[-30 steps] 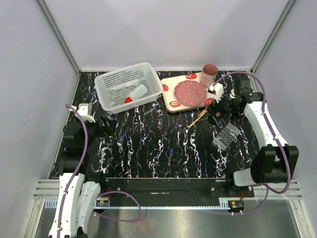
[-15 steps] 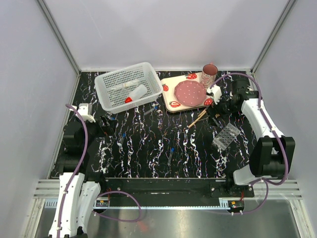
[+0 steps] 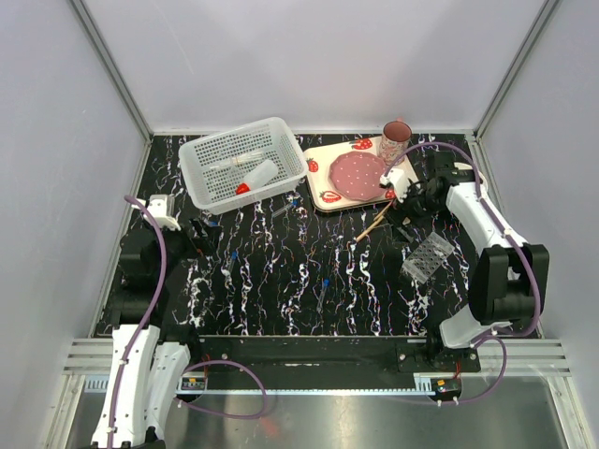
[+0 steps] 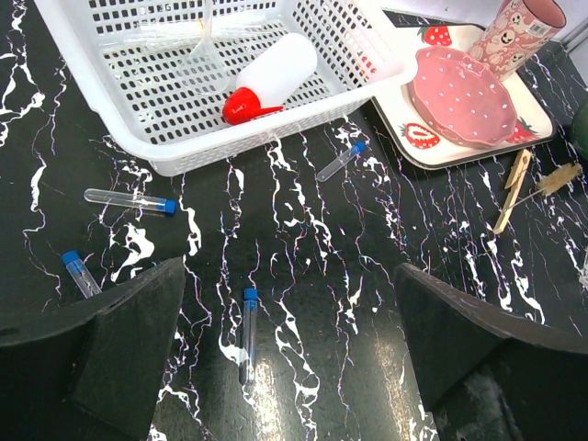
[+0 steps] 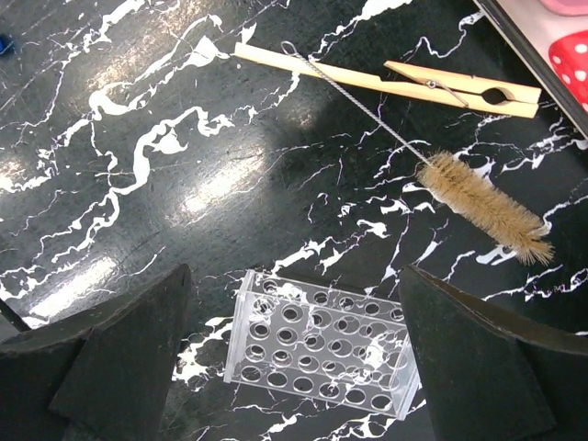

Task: Organize the chemistry lab equipment

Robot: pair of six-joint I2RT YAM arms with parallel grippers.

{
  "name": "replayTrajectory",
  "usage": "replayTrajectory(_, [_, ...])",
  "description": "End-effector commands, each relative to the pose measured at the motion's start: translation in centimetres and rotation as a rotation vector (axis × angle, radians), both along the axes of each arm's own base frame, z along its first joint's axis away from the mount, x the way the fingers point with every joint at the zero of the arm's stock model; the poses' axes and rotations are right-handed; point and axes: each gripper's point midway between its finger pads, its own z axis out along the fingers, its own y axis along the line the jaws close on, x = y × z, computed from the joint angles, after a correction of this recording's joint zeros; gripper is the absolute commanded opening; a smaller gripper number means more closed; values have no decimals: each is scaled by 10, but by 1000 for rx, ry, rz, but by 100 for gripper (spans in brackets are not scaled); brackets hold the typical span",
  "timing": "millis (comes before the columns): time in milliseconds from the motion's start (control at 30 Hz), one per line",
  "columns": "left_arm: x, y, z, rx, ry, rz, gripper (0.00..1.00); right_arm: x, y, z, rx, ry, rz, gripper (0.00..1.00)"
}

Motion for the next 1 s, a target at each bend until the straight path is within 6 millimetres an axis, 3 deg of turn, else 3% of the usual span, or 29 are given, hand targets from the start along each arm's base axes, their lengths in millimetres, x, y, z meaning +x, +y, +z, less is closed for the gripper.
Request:
replayTrajectory(0, [3, 1, 7, 12, -33, 1, 99, 15, -2, 0, -87, -52, 45, 100])
replayTrajectory(433, [3, 1, 7, 12, -35, 1, 99, 34, 4, -15, -204, -80, 94, 93])
replayTrajectory(700, [3, 1, 7, 12, -33, 0, 99, 53, 3, -24, -259, -89, 90, 77])
replayTrajectory(967, [4, 0, 7, 12, -32, -2, 99, 58, 13, -40, -279, -69, 130, 67])
